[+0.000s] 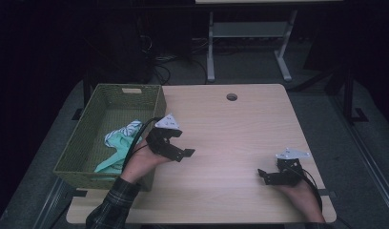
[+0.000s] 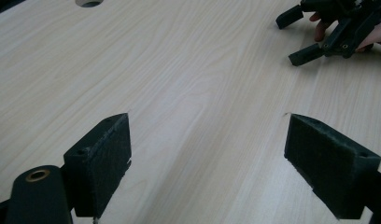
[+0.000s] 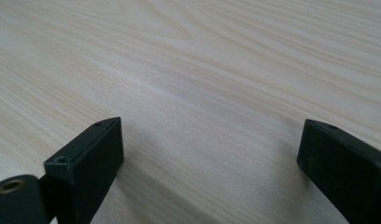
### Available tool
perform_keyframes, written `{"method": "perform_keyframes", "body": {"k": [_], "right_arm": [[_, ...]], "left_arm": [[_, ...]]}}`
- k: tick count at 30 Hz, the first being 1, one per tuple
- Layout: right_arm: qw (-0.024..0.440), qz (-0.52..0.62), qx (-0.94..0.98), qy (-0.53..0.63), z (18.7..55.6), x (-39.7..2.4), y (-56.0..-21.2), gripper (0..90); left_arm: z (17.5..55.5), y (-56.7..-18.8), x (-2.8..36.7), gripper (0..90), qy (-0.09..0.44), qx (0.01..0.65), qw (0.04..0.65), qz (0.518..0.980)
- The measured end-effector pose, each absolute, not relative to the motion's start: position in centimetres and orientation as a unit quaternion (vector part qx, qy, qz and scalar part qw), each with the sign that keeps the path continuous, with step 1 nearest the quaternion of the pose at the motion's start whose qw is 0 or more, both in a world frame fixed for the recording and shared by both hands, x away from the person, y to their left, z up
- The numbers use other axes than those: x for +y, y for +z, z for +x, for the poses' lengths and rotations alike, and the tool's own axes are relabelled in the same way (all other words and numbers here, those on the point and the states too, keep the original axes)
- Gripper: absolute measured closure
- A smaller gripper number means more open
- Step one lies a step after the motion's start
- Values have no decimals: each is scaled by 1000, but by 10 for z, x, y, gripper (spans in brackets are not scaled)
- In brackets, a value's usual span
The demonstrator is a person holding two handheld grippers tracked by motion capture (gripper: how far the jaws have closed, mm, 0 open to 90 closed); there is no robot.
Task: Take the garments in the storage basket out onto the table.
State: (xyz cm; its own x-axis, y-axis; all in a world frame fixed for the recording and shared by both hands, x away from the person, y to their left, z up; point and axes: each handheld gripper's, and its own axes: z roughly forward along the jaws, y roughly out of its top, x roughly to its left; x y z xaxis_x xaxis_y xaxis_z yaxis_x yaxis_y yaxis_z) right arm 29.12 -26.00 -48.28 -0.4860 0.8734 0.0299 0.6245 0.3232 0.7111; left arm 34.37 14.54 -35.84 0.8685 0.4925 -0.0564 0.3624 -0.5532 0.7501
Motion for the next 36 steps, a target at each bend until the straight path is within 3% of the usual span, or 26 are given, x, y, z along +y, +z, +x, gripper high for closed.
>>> {"method": "perform_keyframes", "body": {"k": [36], "right_arm": [[184,473,792,339,291,-260,-483,65]], "left_arm": [[349,-343,193,143,98,283,393,869]]}}
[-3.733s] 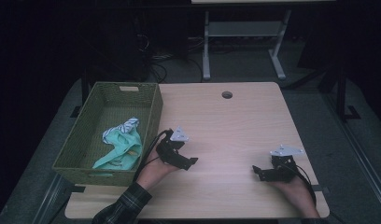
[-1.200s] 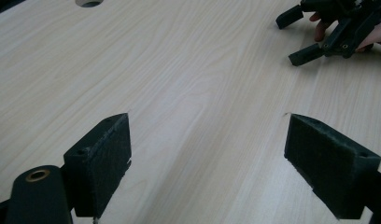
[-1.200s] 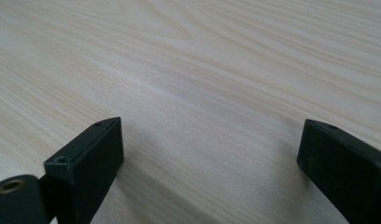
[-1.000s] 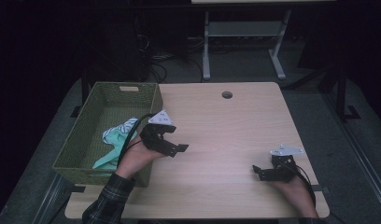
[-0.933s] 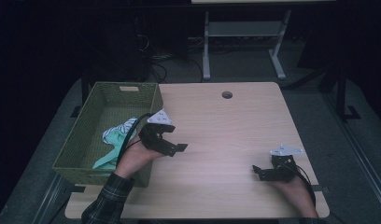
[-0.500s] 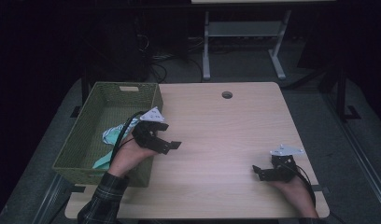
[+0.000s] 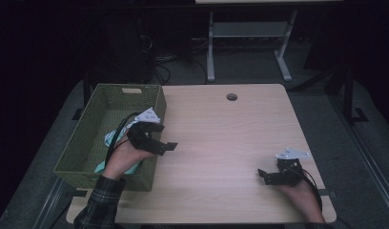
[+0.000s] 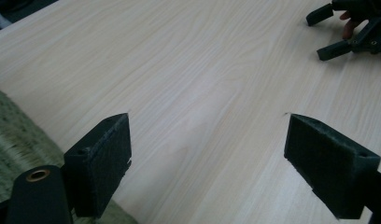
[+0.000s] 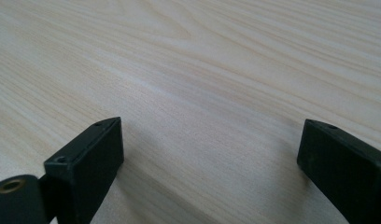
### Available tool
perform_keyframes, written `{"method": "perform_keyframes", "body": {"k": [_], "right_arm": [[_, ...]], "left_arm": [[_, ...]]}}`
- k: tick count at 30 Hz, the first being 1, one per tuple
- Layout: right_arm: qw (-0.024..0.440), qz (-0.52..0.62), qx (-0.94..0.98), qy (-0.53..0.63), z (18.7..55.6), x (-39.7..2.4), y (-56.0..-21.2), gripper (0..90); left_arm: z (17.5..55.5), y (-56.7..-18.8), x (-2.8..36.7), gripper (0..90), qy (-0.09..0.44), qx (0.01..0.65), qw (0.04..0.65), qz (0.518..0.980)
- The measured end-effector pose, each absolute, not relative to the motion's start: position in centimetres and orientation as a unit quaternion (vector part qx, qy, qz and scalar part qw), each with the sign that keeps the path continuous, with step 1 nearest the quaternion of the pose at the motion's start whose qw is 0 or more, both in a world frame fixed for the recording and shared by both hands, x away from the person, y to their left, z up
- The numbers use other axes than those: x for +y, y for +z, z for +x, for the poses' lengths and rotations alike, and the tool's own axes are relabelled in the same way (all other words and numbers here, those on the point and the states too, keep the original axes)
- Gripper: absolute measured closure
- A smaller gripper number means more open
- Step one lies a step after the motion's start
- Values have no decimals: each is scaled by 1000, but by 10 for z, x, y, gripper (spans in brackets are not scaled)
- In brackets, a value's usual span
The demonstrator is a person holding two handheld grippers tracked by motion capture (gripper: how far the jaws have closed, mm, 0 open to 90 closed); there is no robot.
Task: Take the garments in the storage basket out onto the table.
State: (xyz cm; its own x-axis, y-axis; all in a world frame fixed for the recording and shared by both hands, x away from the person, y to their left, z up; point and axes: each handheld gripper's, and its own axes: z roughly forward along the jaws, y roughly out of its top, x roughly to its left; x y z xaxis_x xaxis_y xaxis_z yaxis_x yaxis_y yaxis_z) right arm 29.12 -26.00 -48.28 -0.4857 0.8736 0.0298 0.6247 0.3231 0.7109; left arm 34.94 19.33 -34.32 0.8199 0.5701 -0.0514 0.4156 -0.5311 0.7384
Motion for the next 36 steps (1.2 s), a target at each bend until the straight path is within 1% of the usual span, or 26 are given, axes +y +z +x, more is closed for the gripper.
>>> {"method": "perform_keyframes", "body": {"k": [33,36], "right_arm": [[184,473,792,339,291,-260,-483,65],[184,473,792,339,291,-260,-483,65]], "left_arm": [[356,-335,254,147,132,342,390,844],[356,-335,261,172,138,347,388,843]]}}
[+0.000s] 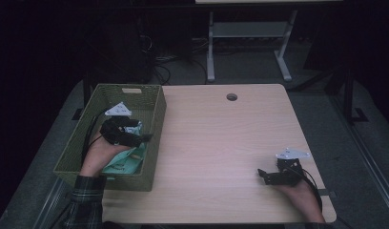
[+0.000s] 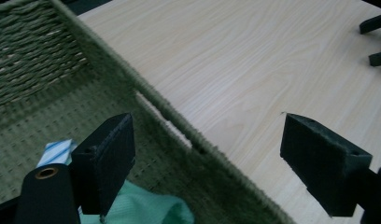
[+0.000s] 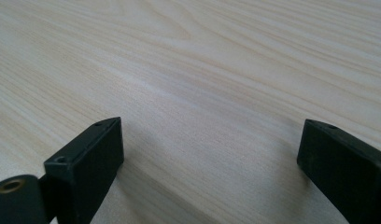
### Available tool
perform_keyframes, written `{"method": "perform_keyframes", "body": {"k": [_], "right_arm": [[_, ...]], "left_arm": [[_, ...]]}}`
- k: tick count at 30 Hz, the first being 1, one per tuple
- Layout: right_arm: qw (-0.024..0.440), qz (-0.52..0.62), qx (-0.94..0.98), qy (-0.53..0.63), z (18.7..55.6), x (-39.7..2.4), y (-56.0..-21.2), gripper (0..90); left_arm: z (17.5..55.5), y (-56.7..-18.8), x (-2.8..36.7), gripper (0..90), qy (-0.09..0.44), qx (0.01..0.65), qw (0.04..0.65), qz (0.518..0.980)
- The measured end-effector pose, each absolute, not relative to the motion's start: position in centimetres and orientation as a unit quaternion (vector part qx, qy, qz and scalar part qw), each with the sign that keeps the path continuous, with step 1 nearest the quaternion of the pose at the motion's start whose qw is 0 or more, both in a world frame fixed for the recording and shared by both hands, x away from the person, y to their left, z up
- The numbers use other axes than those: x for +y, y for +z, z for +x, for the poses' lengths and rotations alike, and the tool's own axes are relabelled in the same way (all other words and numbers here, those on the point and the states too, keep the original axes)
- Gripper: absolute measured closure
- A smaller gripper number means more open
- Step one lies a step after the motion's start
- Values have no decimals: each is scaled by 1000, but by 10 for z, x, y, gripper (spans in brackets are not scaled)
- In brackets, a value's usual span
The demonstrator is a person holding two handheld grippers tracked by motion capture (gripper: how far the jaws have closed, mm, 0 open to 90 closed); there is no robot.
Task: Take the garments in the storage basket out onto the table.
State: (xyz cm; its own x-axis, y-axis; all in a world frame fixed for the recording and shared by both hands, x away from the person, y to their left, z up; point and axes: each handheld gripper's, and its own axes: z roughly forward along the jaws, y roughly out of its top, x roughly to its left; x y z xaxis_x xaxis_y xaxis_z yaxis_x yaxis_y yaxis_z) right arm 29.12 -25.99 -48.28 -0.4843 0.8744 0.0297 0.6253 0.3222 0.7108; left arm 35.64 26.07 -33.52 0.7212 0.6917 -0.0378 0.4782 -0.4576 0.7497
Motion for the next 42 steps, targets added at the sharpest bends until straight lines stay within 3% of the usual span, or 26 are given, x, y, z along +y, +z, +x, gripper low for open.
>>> {"method": "perform_keyframes", "body": {"k": [42], "right_arm": [[184,474,792,339,291,-260,-483,65]], "left_arm": [[373,-368,309,285,157,407,346,831]]}}
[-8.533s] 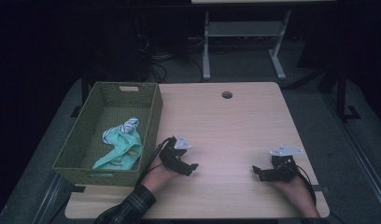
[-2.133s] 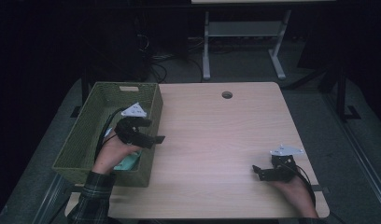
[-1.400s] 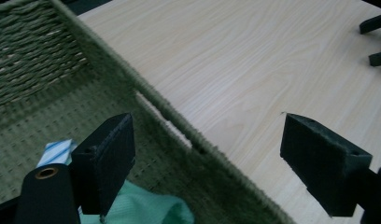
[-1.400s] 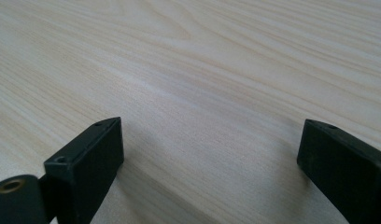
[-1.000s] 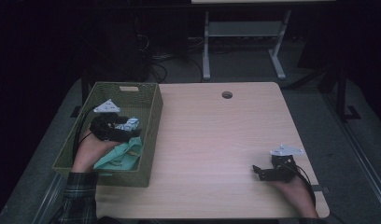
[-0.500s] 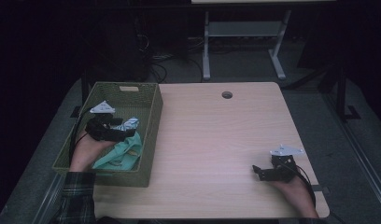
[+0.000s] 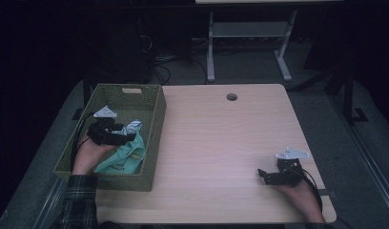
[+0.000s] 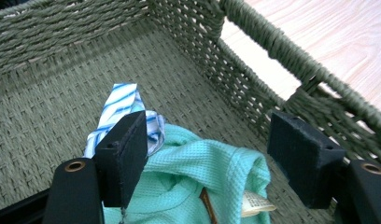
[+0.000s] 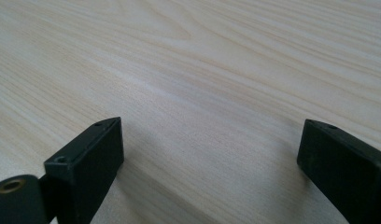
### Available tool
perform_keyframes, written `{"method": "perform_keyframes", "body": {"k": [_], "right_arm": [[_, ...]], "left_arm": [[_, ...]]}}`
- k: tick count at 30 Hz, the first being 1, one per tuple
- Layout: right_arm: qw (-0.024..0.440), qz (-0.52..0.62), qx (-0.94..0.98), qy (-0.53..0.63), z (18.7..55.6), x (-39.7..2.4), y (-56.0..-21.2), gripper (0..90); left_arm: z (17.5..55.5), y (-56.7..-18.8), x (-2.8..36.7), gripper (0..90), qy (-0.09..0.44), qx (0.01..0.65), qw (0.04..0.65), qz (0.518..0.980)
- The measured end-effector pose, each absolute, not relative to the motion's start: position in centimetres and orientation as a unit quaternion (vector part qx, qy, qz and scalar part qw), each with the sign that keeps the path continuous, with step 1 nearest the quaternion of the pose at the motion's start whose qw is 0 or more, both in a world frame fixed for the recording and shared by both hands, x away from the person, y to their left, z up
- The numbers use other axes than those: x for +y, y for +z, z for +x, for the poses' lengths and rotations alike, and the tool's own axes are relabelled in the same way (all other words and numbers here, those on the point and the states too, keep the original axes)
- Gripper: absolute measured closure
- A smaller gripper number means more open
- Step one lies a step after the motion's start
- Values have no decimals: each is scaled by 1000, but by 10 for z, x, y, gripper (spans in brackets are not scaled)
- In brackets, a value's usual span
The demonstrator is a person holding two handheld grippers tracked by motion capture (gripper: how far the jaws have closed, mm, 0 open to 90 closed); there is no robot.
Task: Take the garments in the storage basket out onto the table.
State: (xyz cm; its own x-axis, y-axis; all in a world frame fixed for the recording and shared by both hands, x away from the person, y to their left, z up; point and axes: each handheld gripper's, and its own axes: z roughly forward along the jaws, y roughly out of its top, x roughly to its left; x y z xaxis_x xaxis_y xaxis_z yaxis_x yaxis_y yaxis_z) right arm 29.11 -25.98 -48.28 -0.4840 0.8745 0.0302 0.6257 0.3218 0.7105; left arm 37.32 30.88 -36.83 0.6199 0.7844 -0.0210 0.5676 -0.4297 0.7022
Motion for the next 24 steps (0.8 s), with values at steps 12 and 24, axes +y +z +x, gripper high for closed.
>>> {"method": "perform_keyframes", "body": {"k": [12,24], "right_arm": [[184,473,792,339,291,-260,-483,65],[184,473,792,339,291,-260,-483,65]], "left_arm": [[379,-383,314,302,151,415,324,837],[384,-399,318,305,135,426,311,839]]}}
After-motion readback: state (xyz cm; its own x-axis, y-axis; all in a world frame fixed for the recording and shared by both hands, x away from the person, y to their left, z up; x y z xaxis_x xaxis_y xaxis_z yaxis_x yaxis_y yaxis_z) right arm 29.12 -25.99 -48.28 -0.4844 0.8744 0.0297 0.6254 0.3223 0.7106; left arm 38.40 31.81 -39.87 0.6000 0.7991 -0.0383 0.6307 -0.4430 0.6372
